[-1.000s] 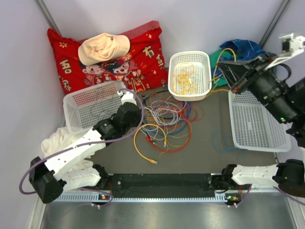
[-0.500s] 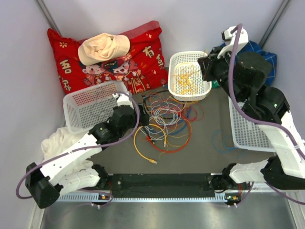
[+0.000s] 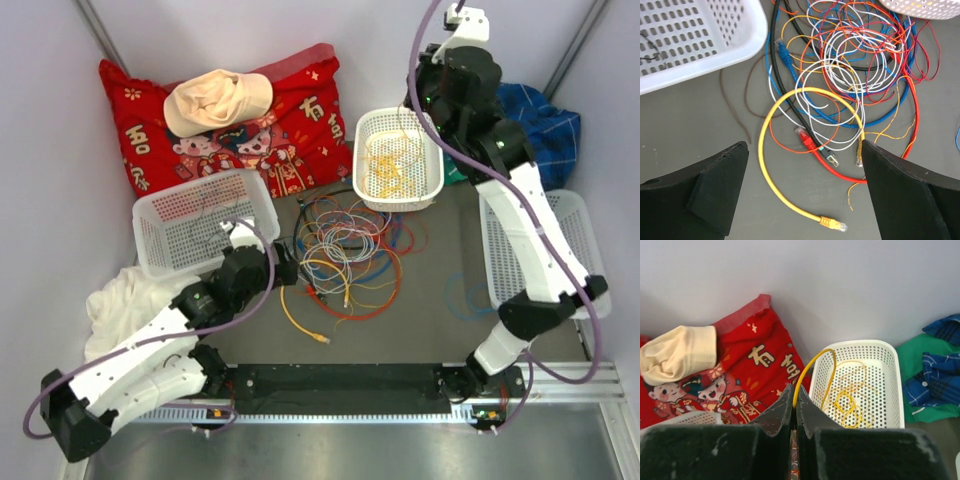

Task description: Untangle the cables

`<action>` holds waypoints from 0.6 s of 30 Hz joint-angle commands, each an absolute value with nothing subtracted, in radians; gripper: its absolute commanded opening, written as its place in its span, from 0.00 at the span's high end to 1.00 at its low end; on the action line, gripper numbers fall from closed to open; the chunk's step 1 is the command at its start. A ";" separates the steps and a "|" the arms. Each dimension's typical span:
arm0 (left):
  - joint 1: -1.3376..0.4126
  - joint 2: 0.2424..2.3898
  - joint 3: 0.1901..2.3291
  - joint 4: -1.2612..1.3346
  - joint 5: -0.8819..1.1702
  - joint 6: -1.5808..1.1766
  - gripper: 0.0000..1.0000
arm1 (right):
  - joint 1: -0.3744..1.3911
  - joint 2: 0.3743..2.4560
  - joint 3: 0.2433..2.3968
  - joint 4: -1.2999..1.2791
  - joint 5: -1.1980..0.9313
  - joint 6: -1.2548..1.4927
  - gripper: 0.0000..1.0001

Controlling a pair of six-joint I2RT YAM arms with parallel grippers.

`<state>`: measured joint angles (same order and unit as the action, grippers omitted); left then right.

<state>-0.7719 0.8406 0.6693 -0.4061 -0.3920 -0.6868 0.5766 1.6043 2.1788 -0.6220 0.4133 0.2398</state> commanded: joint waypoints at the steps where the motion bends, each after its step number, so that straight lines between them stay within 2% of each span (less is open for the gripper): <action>1: -0.772 0.720 0.614 -0.370 -0.434 -0.701 0.01 | 0.509 1.695 2.250 -0.555 0.385 0.319 1.00; 10: -0.772 0.578 0.485 -0.359 -0.451 -0.765 0.01 | 0.396 1.819 2.125 -0.405 0.321 0.394 1.00; 16: -0.772 0.572 0.453 -0.354 -0.437 -0.792 0.01 | 0.367 1.957 2.223 -0.437 0.319 0.388 1.00; 17: -0.772 0.571 0.445 -0.345 -0.437 -0.790 0.01 | 0.365 1.966 2.224 -0.445 0.322 0.388 0.91; 18: -0.772 0.569 0.442 -0.341 -0.440 -0.787 0.01 | 0.367 1.971 2.220 -0.451 0.322 0.384 0.68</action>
